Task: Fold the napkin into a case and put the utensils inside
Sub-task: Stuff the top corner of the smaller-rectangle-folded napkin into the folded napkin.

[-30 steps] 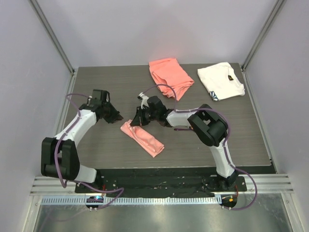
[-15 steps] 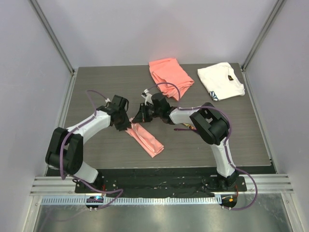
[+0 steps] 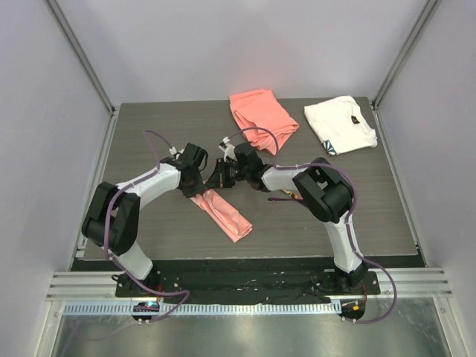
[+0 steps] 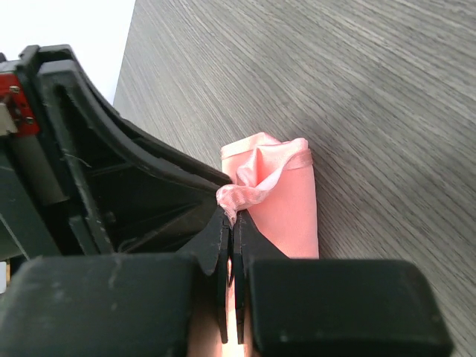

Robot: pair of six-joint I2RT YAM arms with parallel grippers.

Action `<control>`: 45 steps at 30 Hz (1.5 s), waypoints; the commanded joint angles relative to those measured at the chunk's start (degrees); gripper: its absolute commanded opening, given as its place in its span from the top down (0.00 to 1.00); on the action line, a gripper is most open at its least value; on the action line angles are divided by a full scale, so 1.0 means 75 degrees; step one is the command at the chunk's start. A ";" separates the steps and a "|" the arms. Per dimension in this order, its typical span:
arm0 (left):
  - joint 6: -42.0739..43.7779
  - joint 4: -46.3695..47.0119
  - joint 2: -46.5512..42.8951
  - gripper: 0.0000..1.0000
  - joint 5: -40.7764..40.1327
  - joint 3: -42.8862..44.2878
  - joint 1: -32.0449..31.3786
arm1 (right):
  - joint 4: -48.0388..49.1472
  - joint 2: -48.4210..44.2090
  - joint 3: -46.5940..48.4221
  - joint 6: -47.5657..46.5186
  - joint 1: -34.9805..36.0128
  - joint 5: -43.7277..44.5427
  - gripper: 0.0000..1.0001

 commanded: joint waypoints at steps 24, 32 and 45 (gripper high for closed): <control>-0.0436 -0.0198 0.0223 1.00 -0.0552 0.0445 -0.0262 | -0.0328 -0.0518 -0.0149 -0.0032 -0.0019 0.0071 0.99; -0.0859 0.0423 -0.0339 1.00 -0.0363 -0.0082 -0.0239 | -0.0422 -0.0460 -0.0301 0.0085 0.0004 0.0118 0.99; -0.1011 0.0741 -0.0526 1.00 -0.0105 -0.0294 -0.0192 | -0.0422 0.0383 0.0238 0.0190 0.0414 -0.0046 0.99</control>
